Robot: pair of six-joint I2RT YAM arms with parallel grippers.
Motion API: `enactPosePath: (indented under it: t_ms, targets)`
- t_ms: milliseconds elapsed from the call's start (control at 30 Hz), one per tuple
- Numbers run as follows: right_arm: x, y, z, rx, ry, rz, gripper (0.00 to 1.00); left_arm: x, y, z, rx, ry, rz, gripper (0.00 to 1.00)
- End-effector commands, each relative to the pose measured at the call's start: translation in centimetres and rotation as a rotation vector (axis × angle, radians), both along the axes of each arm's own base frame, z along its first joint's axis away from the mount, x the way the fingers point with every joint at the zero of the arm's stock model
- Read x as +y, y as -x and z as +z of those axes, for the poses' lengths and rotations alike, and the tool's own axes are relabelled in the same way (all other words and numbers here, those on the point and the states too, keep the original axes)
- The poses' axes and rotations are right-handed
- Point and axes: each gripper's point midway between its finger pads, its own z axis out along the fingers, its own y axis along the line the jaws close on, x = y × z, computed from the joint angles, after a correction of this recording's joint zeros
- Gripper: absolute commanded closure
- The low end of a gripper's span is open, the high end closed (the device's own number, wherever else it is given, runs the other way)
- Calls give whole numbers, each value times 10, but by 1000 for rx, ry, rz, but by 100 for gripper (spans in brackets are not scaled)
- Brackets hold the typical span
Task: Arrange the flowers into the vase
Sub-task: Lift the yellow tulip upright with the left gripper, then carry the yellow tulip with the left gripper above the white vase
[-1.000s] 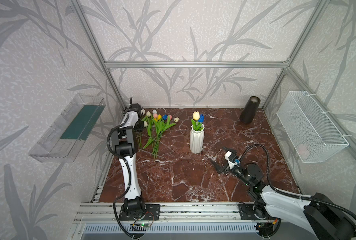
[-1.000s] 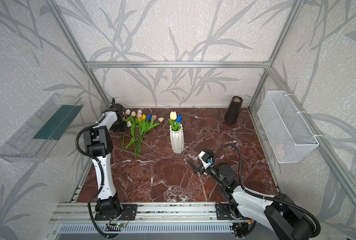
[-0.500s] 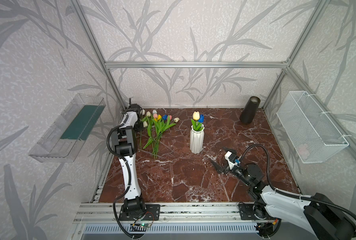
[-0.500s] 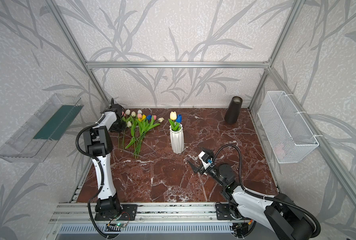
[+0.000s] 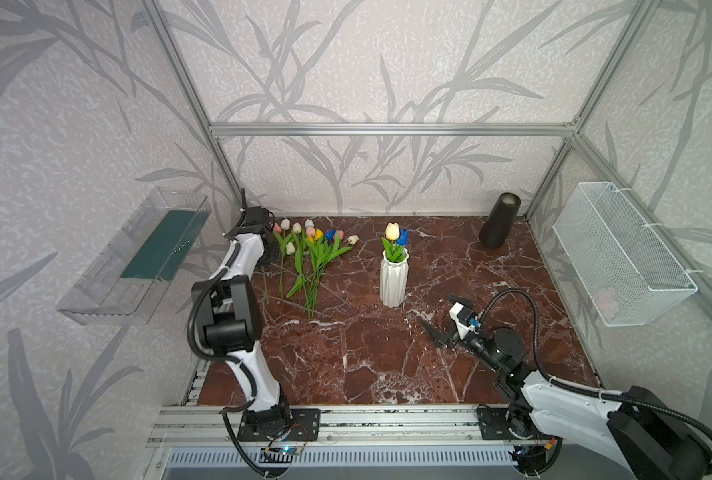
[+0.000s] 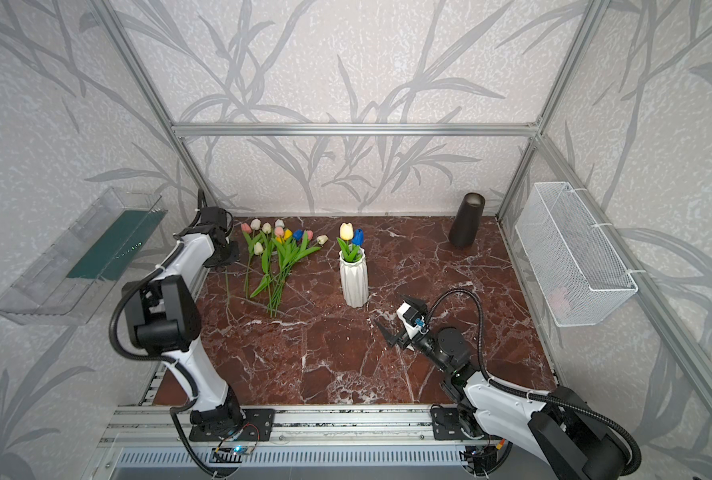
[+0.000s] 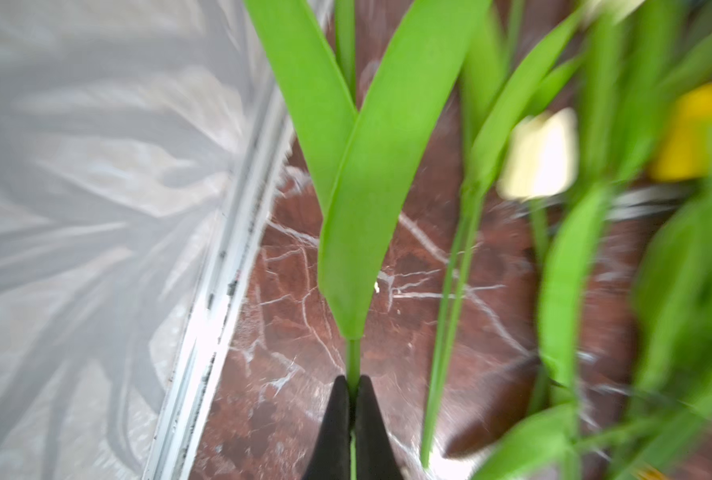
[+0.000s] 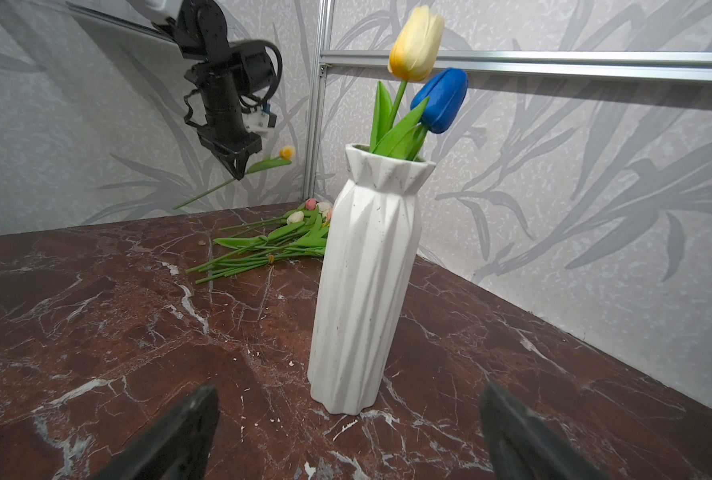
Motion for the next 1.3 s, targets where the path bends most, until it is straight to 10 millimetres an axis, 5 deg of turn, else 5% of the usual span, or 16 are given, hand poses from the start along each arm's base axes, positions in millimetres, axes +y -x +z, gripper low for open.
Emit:
enactPosePath:
  t_ms: [0,367,633,867,1267]
  targets:
    - [0,0,17,-46,-28,-3,2,-30,3,46,-193,32,-67,100]
    - [3,-1,13,-41,-22,2,2,-195,27,198,-873,262,-587,100]
    - [4,1,15,-50,-25,15,2,-292,89,274,-1205,442,-1022,100]
    - [4,2,15,-58,-23,16,2,-333,127,305,-1378,606,-1262,100]
    - [1,3,18,-63,-31,11,2,-375,107,282,-1325,716,-1324,100]
